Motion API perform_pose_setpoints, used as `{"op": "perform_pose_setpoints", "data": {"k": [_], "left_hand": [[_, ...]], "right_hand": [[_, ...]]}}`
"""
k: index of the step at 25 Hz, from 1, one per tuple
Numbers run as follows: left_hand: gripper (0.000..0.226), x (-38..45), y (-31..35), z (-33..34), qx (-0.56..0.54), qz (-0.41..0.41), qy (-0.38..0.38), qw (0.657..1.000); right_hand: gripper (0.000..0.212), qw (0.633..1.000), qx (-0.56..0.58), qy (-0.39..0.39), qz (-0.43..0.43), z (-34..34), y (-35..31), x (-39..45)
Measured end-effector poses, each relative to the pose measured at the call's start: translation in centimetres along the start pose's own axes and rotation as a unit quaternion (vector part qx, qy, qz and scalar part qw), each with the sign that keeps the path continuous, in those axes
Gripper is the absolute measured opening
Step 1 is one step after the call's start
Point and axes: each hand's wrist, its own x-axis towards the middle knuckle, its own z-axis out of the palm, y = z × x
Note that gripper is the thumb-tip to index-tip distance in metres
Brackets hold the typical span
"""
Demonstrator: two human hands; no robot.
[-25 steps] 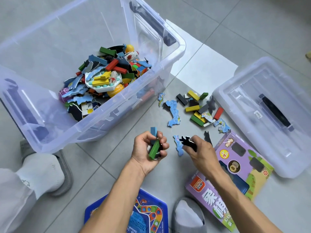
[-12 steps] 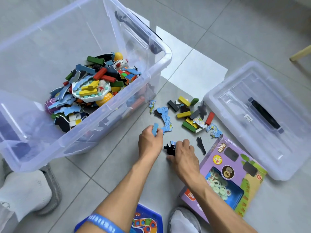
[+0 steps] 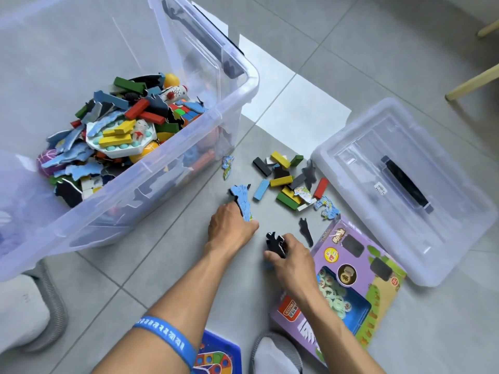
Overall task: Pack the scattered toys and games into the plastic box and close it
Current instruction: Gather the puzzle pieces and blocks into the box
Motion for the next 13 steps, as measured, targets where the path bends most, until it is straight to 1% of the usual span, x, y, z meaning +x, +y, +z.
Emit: {"op": "perform_pose_setpoints", "data": {"k": [2,3,5,7,8,9,11,13], "left_hand": [[0.011,-1.2,-0.6,0.1,0.005,0.021,0.009,1.0],[0.009,-1.6,-1.0,0.1,-0.013,0.022,0.015,1.0],[0.018,-2.0,-1.6,-0.1,-0.056,0.008,0.025,0.998],[0.018,-2.3,-2.2,-0.5,-0.103,-0.003,0.03,0.994],[0.012,-2.4,-2.4,-0.7,-0.122,0.001,0.038,0.992],[0.009,-2.4,-2.4,-1.0,-0.129,0.012,0.05,0.99],[0.023,-1.9,-1.7,-1.4,-0.109,0.035,0.074,0.991],[0.039,-0.8,-0.4,-1.5,-0.059,0.032,0.081,0.994]], "right_hand": [[0.024,0.999,0.008,0.047,0.006,-1.7,0.3,0.1],[0.021,0.997,-0.014,0.073,0.002,-2.6,0.4,0.6],[0.019,0.986,-0.122,0.11,-0.014,-4.1,0.3,2.0],[0.012,0.968,-0.221,0.113,-0.022,-4.7,-0.1,3.3],[0.008,0.963,-0.247,0.109,-0.02,-4.7,-0.3,3.8],[0.008,0.96,-0.257,0.107,-0.013,-4.5,-0.6,4.1],[0.013,0.962,-0.251,0.104,-0.001,-4.2,-0.7,4.4],[0.015,0.964,-0.243,0.111,-0.01,-3.7,-0.4,4.4]]}}
